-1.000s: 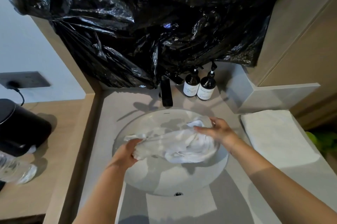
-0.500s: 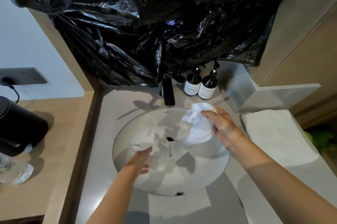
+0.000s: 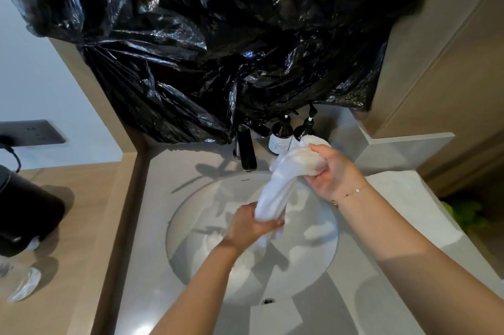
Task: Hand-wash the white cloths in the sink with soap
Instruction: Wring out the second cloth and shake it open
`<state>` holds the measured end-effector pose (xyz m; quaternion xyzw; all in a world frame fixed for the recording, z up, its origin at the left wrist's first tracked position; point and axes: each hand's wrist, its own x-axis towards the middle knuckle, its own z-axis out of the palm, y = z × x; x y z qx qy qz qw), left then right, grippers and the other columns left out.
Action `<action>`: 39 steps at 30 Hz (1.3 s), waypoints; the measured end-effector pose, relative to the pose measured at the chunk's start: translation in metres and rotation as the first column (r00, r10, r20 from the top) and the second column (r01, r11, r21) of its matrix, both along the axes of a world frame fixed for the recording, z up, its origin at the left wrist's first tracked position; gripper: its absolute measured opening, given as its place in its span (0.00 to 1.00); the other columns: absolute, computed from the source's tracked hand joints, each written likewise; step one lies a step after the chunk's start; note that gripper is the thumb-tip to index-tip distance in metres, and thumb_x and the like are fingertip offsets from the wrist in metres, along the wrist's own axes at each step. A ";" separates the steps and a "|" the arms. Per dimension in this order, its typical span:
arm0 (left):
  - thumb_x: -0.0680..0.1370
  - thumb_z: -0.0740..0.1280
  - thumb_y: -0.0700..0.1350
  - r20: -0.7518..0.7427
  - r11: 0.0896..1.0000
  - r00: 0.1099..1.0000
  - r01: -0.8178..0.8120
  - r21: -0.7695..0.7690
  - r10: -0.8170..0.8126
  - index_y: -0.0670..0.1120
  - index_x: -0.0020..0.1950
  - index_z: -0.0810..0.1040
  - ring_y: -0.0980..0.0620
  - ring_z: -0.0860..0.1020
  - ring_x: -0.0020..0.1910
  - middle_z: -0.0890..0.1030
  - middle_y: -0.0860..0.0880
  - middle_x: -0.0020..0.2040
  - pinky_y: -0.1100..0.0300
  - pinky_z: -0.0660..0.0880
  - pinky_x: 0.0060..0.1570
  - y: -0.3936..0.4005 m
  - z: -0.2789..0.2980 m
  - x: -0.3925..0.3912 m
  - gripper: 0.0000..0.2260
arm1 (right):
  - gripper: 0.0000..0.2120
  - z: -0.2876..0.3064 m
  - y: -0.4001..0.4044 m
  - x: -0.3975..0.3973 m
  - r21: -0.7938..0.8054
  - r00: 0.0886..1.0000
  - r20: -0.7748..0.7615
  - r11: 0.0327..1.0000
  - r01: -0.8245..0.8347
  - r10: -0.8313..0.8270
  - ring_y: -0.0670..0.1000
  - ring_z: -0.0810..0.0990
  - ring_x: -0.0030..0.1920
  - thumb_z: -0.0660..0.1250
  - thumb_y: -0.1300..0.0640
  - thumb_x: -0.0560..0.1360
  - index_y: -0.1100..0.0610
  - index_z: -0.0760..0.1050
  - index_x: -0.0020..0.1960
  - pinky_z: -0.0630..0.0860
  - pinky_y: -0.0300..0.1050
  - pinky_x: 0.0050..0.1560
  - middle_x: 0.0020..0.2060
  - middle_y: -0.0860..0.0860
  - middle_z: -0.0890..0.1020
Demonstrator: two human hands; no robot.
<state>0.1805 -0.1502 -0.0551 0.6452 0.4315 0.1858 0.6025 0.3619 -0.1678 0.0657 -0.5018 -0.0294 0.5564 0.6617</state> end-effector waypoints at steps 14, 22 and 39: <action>0.67 0.76 0.38 0.230 0.999 0.973 -0.024 0.022 0.018 0.37 0.55 0.80 0.39 0.82 0.51 0.83 0.35 0.51 0.51 0.79 0.52 0.023 0.117 -0.004 0.17 | 0.09 -0.061 -0.064 0.018 -0.335 0.937 -0.199 0.879 -0.339 0.285 0.62 0.82 0.36 0.64 0.56 0.78 0.63 0.73 0.50 0.82 0.52 0.37 0.45 0.64 0.77; 0.67 0.75 0.38 0.210 0.990 0.974 -0.058 -0.126 0.084 0.41 0.59 0.79 0.42 0.82 0.49 0.83 0.37 0.53 0.45 0.78 0.54 0.025 0.135 0.022 0.21 | 0.63 -0.107 -0.064 -0.021 -0.048 0.603 0.681 0.848 -0.528 0.414 0.33 0.58 0.72 0.82 0.47 0.57 0.40 0.41 0.77 0.60 0.25 0.66 0.72 0.36 0.59; 0.74 0.72 0.43 0.220 0.998 0.974 -0.048 -0.030 0.053 0.35 0.60 0.78 0.36 0.79 0.55 0.81 0.35 0.55 0.44 0.76 0.60 0.041 0.129 -0.061 0.18 | 0.25 -0.127 -0.033 -0.008 -0.094 0.723 0.489 0.854 -0.512 0.487 0.47 0.82 0.46 0.78 0.56 0.54 0.53 0.79 0.50 0.77 0.37 0.44 0.42 0.47 0.85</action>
